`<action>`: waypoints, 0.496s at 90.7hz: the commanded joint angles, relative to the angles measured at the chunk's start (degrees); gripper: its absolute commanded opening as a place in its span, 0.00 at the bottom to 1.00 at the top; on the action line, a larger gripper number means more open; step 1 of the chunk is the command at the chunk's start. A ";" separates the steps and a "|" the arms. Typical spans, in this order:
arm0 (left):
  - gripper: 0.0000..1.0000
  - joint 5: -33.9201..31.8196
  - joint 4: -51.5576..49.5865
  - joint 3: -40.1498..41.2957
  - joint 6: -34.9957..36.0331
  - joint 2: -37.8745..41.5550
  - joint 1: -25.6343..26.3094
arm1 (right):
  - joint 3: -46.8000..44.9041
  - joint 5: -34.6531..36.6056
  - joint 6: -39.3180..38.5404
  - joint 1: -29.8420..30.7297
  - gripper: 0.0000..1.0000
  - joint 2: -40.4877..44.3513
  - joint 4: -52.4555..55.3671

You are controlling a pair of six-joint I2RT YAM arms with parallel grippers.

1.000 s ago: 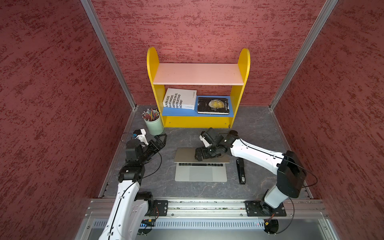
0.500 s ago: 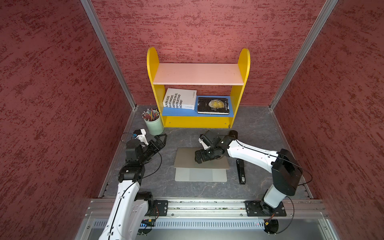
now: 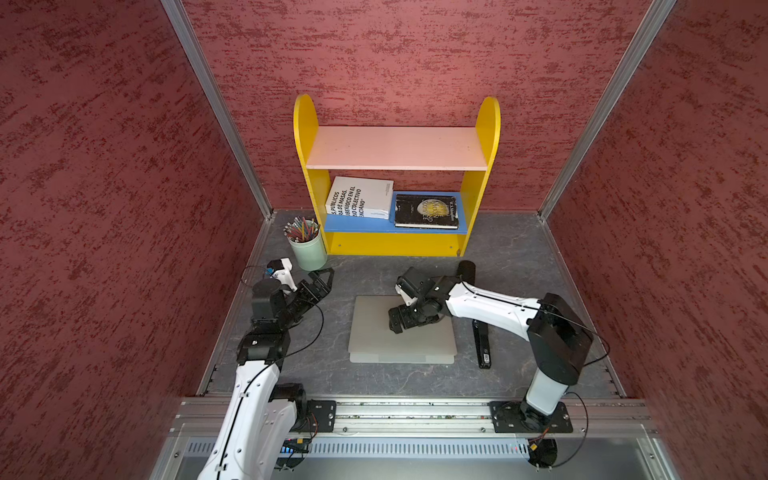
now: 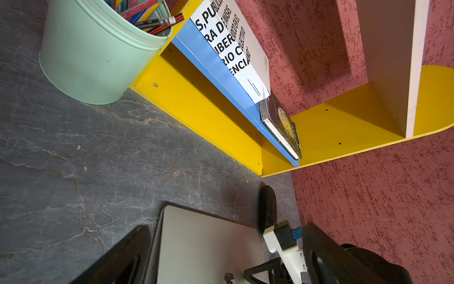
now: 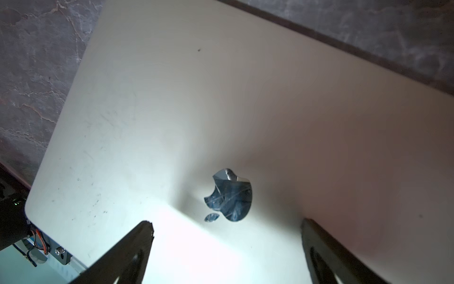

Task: Close the laptop lid and set it aside
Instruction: Close the lid of the laptop.

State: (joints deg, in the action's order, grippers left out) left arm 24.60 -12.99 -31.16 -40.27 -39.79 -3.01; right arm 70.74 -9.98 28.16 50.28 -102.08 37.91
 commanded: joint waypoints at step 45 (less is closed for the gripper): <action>1.00 1.06 0.64 0.56 0.19 0.12 -0.46 | -1.52 -0.52 0.71 0.96 0.98 -2.35 1.59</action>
State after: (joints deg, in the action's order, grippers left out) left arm 24.73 -12.99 -31.07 -40.25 -39.81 -3.01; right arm 70.04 -10.33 28.32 50.52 -104.97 38.48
